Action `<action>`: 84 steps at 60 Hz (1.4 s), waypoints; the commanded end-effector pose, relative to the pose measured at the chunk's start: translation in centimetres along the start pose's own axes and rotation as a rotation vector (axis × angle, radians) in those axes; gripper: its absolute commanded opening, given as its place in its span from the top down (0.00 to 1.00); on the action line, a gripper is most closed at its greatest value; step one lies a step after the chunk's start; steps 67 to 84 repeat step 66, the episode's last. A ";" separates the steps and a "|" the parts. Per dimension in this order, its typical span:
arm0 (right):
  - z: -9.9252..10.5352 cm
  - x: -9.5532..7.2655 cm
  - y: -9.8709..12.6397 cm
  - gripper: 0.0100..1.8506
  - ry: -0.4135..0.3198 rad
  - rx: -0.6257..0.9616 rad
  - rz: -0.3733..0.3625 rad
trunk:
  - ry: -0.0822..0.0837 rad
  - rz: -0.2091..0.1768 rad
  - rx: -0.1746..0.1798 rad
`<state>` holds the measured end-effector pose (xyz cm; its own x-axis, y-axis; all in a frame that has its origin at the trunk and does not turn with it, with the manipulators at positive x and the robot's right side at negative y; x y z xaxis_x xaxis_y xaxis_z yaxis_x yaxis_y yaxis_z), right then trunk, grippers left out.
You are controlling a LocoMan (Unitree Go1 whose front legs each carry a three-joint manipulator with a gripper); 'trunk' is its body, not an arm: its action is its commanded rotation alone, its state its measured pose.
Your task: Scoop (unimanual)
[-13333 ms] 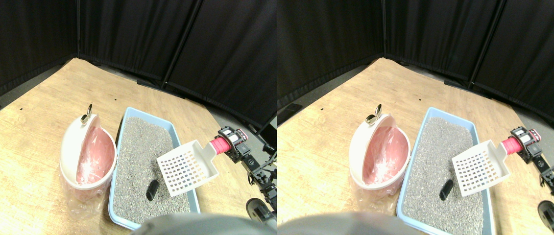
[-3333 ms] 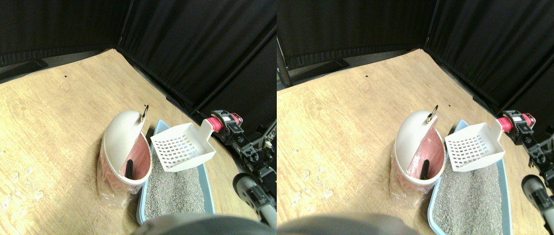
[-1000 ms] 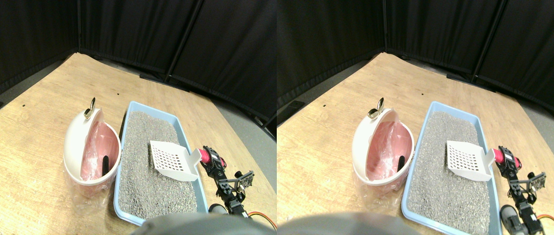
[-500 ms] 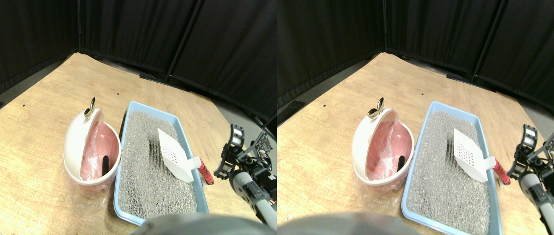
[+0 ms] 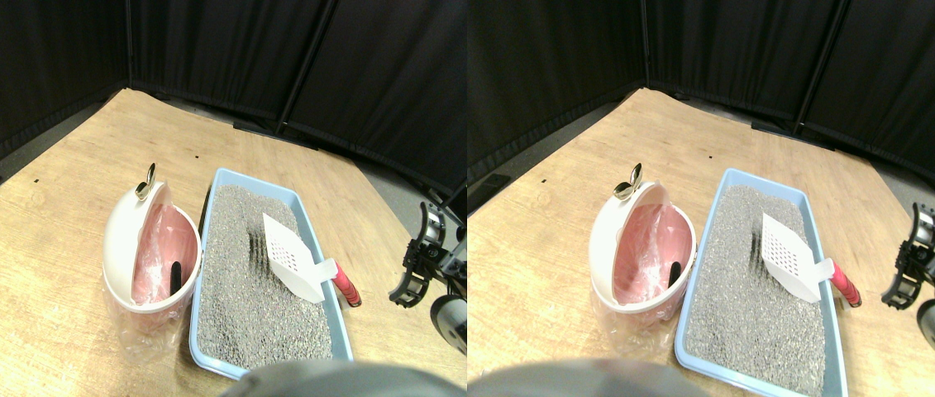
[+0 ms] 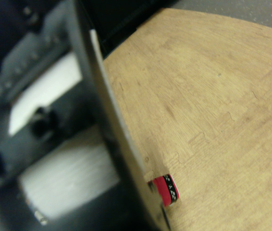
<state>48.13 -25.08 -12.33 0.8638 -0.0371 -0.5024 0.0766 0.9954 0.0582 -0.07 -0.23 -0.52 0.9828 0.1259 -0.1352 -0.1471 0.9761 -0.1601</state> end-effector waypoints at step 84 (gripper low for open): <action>-3.4 -4.0 -1.1 0.97 -0.351 0.091 0.178 | 0.006 -0.115 0.078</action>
